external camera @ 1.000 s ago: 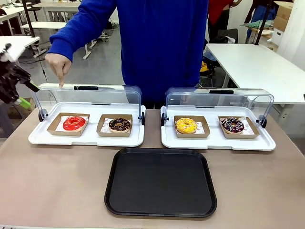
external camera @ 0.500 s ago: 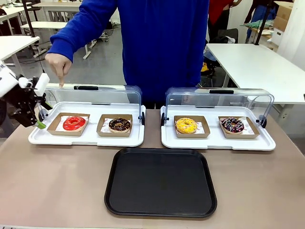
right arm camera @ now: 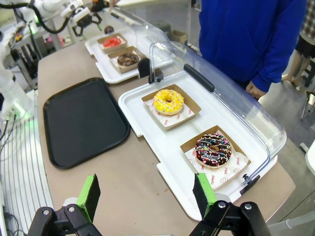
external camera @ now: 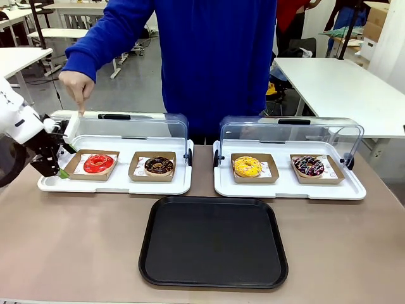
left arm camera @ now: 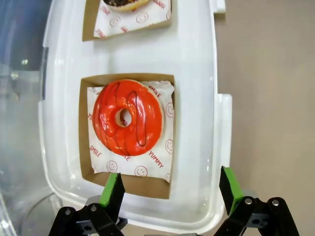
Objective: Move the first donut from the left to the tray.
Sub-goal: Pick up the Paper togo box containing the Donut indicated by the person and place it on the Handle tray.
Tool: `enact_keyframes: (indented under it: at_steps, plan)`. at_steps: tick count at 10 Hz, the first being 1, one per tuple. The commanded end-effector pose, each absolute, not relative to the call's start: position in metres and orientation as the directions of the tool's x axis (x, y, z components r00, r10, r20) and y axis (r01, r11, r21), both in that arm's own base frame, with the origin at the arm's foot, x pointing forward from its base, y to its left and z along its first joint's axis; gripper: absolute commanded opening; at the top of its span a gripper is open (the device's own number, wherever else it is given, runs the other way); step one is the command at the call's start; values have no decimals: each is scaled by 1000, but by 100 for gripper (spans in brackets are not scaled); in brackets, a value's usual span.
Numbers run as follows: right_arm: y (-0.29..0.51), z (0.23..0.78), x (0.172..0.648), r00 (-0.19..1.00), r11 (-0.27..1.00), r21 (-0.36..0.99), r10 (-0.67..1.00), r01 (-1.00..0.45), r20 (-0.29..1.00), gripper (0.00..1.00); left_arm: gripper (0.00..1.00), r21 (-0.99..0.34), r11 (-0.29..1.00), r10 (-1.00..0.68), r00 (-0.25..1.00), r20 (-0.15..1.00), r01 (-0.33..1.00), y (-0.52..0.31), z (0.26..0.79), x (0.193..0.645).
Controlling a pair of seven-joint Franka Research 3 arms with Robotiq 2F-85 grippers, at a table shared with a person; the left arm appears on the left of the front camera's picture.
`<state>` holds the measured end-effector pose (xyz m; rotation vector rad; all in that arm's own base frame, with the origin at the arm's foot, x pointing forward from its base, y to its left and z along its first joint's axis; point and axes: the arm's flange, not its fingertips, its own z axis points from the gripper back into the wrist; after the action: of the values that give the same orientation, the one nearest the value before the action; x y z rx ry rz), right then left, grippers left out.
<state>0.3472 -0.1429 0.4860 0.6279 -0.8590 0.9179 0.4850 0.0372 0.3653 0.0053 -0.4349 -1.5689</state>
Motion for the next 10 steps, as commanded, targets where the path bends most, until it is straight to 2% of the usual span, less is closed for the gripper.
enact_keyframes:
  at_steps: [1, 8, 10]
  plan:
    - [-143, 488, 351, 299, 471, 85, 401, -878, 866, 100, 100, 268, 2, -977, -55, 205, 963, 38, 356, 502]
    - [-143, 488, 351, 299, 471, 85, 401, -878, 866, 100, 100, 263, 1, -975, -58, 216, 965, 40, 340, 509]
    - [-143, 488, 351, 299, 471, 85, 401, -878, 866, 100, 100, 257, -11, -988, -50, 143, 966, 38, 327, 512]
